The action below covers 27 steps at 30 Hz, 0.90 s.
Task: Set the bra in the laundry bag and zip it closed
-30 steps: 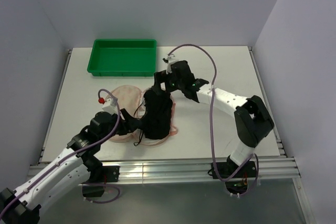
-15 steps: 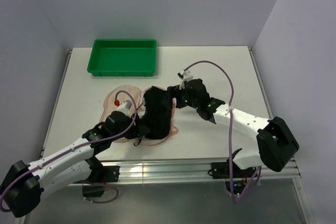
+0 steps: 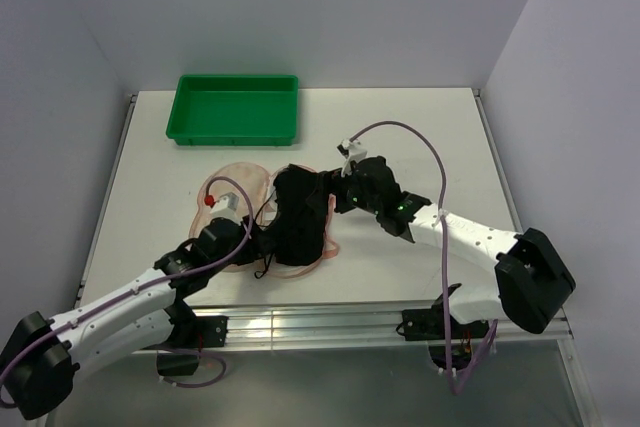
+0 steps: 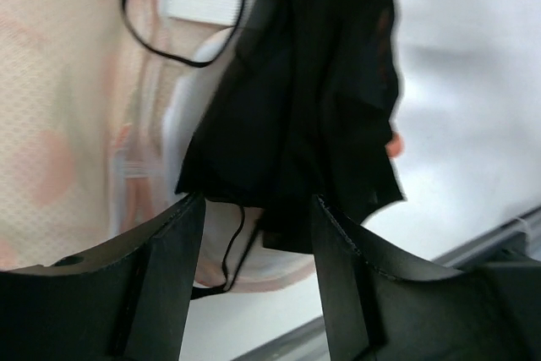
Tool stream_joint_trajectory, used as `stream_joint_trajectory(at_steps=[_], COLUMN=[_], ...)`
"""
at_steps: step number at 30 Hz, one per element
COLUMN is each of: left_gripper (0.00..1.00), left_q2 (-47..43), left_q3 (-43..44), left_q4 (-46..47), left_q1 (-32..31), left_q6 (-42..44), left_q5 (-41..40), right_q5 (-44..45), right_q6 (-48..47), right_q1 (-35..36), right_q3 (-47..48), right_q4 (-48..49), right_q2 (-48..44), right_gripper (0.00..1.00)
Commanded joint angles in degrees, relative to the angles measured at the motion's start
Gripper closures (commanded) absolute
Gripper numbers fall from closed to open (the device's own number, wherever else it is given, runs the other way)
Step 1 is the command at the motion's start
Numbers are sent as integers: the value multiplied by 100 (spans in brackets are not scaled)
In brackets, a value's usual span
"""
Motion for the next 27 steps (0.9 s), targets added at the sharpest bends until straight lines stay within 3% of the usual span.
stream_joint_trajectory(at_steps=[1, 5, 8, 11, 14, 27], left_gripper=[41, 47, 72, 89, 100, 100], left_q2=[290, 457, 501, 318, 46, -782], left_q3=[52, 70, 44, -35, -105, -211], left_q4=[367, 729, 913, 817, 527, -448], left_q1=[-24, -24, -24, -24, -24, -24], left_q6=[3, 65, 30, -32, -102, -269], left_q5=[-370, -423, -432, -405, -405, -343], right_q5=[-18, 8, 61, 166, 228, 298], right_q6=[37, 90, 125, 177, 283, 380], right_q1=[62, 71, 71, 71, 71, 71], right_q3=[-114, -281, -440, -519, -519, -361], right_q4=[216, 198, 207, 198, 216, 233], right_q2=[-352, -484, -511, -476, -362, -203], right_gripper=[10, 10, 10, 11, 11, 13])
